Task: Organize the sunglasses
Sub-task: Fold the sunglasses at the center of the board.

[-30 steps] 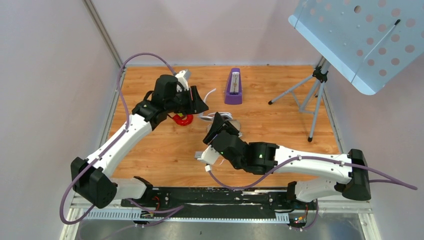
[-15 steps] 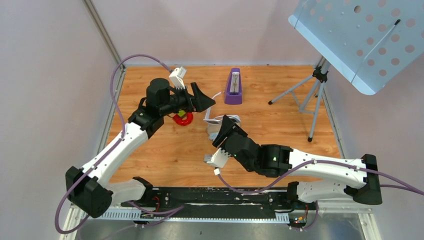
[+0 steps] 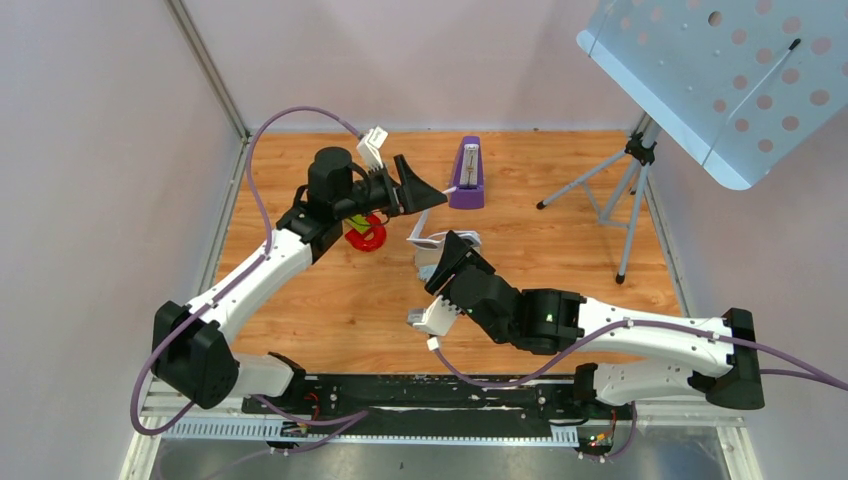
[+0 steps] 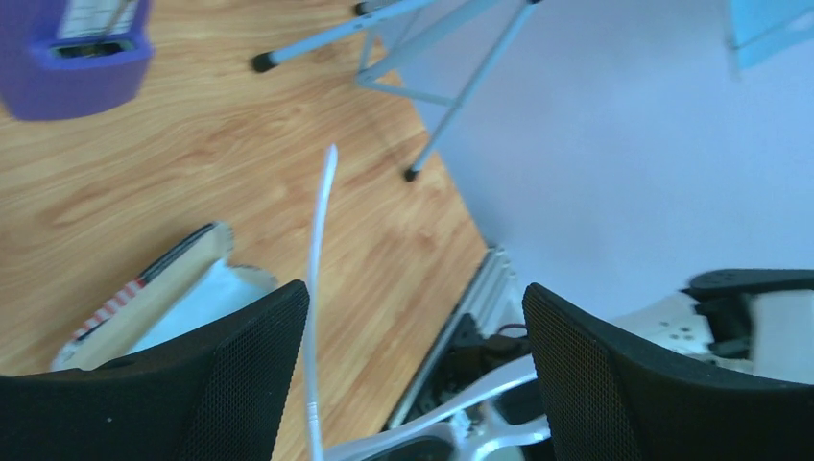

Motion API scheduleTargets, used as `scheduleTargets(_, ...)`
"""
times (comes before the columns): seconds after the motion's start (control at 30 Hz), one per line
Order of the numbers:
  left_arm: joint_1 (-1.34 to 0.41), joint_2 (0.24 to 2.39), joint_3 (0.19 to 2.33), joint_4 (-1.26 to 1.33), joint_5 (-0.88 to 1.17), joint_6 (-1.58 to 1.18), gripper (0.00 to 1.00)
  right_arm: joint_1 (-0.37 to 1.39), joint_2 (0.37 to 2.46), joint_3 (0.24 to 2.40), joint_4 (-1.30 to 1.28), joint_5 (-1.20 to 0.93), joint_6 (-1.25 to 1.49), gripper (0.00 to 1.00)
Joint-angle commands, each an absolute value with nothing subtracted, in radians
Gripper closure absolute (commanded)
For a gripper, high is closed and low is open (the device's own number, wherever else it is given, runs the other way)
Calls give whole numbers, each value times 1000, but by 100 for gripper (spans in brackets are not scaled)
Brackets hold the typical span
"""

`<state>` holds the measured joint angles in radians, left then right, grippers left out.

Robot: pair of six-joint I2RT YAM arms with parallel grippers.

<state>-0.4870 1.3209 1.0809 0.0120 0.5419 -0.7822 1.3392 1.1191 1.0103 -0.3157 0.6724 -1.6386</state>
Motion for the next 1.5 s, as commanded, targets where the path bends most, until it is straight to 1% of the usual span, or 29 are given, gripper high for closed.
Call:
scheduleTargets(0.0,-485,1310,1052,222,685,-945,15,1325,1118,1023,-341,666,-1586,82)
scheduleTargets(0.2,-486,1280,1027,255,715,-986,16,1317,1140,1084,-361,658,-1537,82)
scheduleTargets(0.3,-483,1246,1035,216,675,-958,20,1314,1146,1113,-376,653,-1514,82)
scheduleTargets(0.37,-483,1197,1086,78,563,-843,19,1313,1140,1112,-382,653,-1518,82)
scheduleTargets(0.47,-482,1190,1221,-235,344,-653,13,1314,1128,1091,-382,657,-1535,82)
scheduleTargets(0.53,-479,1250,1303,-380,301,-602,13,1314,1126,1086,-382,656,-1534,82)
scheduleTargets(0.57,-479,1282,1319,-406,311,-606,13,1313,1126,1086,-382,655,-1535,82)
scheduleTargets(0.6,-478,1304,1313,-394,347,-626,13,1314,1128,1087,-382,654,-1535,82)
scheduleTargets(0.67,-479,1331,1268,-296,440,-704,1,1313,1131,1093,-382,653,-1539,82)
scheduleTargets(0.7,-478,1343,1249,-252,473,-742,0,1313,1133,1096,-382,653,-1539,82)
scheduleTargets(0.83,-478,1368,1218,-157,542,-828,0,1313,1132,1102,-382,656,-1542,82)
scheduleTargets(0.93,-478,1364,1176,-29,621,-930,0,1314,1129,1097,-382,657,-1540,82)
scheduleTargets(1.03,-481,1356,1164,29,664,-977,0,1312,1128,1083,-378,654,-1542,82)
scheduleTargets(1.27,-507,1335,1137,110,719,-1073,0,1308,1136,1079,-367,650,-1540,82)
scheduleTargets(1.47,-523,1304,1137,79,709,-1065,0,1308,1144,1100,-358,653,-1536,82)
